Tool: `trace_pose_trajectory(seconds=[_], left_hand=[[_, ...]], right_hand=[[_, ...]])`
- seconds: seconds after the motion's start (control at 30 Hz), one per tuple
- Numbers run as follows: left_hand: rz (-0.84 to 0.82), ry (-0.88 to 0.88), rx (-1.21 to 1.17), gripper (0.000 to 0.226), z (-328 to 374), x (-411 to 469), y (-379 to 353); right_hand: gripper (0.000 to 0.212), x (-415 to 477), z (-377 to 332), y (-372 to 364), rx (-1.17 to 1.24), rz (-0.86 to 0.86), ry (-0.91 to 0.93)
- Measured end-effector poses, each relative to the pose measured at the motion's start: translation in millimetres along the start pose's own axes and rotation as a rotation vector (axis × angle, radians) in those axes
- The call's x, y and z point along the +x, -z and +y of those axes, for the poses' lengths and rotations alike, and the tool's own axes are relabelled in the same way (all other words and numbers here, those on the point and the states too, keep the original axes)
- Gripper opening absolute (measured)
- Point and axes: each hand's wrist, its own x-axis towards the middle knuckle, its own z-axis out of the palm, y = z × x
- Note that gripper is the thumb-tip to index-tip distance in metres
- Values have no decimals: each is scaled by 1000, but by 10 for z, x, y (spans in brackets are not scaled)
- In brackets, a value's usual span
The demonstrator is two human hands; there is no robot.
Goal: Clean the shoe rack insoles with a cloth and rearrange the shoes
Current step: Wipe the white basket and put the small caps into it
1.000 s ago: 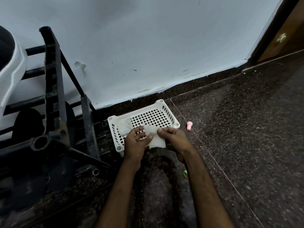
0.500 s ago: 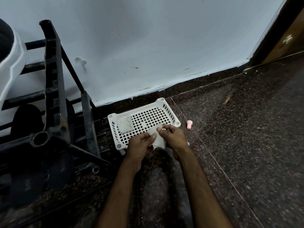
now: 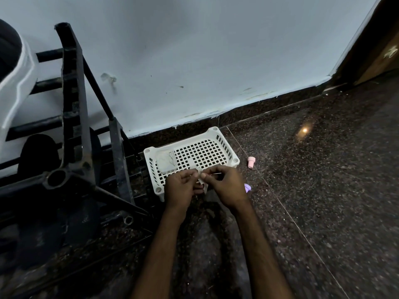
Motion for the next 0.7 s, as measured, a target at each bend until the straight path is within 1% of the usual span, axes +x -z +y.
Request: trace_pose_trajectory(seconds=[0.1,0.17,0.23,0.3,0.33,0.47,0.57,0.63,0.7], left_hand=[[25,-15,3,3,-23,-12,-17],[47,-17,-6,8,-27,-9,-18],[34,-7,-5,19,-29,-11,-11],[6,-3,-6,21,-23,-19,-7],[2,-5,2,19,-20,-21,-10],[9,0,-7,10,-37,-9,-30],[28,7,-19,12,-57,6,-2],[36,6,-21,12,-67,9,19],[35,-1,-38,12,-63,-2,32]], right_hand=[[15,-53,-39,-28,86,-74,-55],[17,-65,-60,-34,100,-121,-72],[13,-45,-39,-26,57,-100,-50],[7,-31,-13,-9,54,-51,-46],[5,-34,-12,-3,96,-45,-65],[2,-69,-73,38,311,-104,-218],[6,-85,-115,59,347,-130,-318],[10,-78,-130,58,357,-122,-358],[9,-71,-157,38,380,-111,-391]])
